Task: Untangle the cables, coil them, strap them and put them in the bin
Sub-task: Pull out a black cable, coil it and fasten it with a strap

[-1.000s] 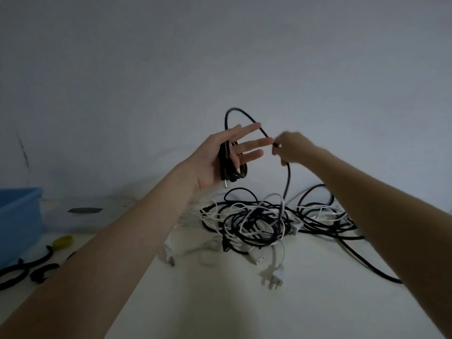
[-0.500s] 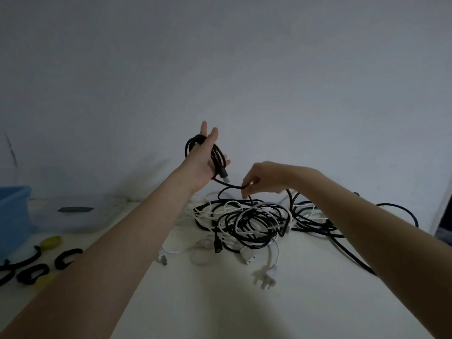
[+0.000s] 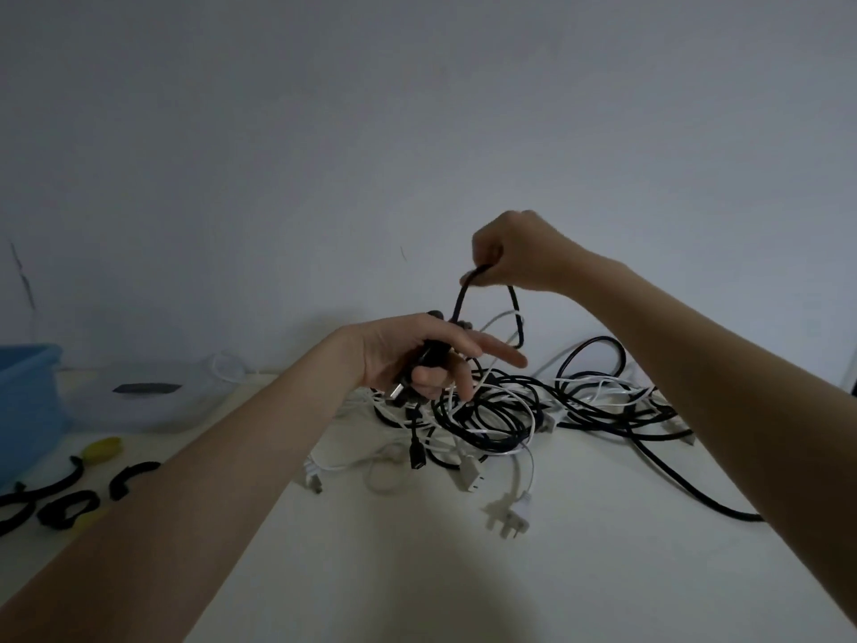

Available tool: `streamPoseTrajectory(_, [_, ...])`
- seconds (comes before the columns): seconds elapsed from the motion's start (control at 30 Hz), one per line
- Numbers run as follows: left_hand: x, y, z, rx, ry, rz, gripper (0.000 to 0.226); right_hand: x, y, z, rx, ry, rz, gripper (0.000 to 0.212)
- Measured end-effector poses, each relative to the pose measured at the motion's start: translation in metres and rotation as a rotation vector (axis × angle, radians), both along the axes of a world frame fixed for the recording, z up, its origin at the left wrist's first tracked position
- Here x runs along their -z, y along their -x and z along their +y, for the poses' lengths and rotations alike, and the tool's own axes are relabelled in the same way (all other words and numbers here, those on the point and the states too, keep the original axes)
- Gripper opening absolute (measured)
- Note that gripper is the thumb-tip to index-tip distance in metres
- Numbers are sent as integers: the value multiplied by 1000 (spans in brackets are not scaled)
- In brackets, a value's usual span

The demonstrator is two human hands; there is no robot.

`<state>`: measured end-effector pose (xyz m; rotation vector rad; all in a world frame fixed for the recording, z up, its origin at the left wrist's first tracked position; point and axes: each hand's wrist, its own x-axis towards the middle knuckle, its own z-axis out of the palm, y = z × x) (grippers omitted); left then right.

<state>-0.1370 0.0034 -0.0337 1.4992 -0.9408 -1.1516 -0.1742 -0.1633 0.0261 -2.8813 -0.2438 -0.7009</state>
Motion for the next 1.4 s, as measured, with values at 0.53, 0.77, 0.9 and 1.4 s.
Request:
streamPoseTrajectory(0.53, [-6, -7, 14, -200, 129, -86, 33, -19, -14, -58, 156, -1364, -295, 28])
streamPoseTrajectory(0.77, [-14, -19, 19, -259, 177, 8, 23, -72, -18, -27, -29, -932, -563, 25])
streamPoseTrajectory(0.9, [-8, -25, 28, -152, 134, 120, 17, -58, -26, -21, 173, -576, -476, 38])
streamPoseTrajectory(1.4, [-18, 0, -7, -141, 563, 262, 36, 56, -15, 12, 157, 21, 64, 28])
